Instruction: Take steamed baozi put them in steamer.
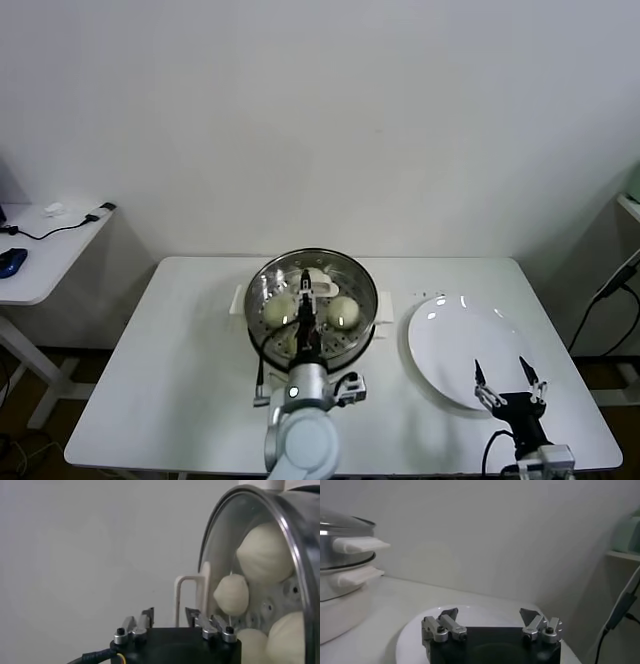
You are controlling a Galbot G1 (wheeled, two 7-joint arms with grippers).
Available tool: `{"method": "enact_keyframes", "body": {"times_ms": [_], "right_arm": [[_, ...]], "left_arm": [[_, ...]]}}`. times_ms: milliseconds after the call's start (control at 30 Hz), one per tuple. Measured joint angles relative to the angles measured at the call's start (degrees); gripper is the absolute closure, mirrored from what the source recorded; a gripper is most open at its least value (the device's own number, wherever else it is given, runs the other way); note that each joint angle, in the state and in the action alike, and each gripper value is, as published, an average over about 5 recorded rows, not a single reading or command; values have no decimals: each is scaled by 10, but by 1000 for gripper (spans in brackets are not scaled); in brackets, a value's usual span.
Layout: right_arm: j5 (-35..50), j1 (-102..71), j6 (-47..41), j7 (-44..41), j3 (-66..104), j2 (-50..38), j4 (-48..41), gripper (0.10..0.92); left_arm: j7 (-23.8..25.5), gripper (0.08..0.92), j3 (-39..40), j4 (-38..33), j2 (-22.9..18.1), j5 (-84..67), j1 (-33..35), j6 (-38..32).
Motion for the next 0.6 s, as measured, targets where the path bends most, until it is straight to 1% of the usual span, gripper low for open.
{"method": "enact_keyframes", "body": {"times_ms": [200,333,433,533,600], "right_arm": [[-2,-2,1,-7,-4,3,0,203],[-1,-5,5,-11,-7,4,0,203],[3,-8,13,-12,-11,7,-1,203],[12,-12,30,-12,-14,9,-2,203],[20,-15,46,-13,-15,9,-4,203]], "left_arm": [[-17,337,-13,-46,32,-39,22,-13],[-57,225,-31,-76,55,-109,42,-49],[-104,185,-58,-95,65,-193,60,-104],[-147,178,-103,-106,71,-301,79,-172],[-167,178,-144,-110,77,-378,94,-217]]}}
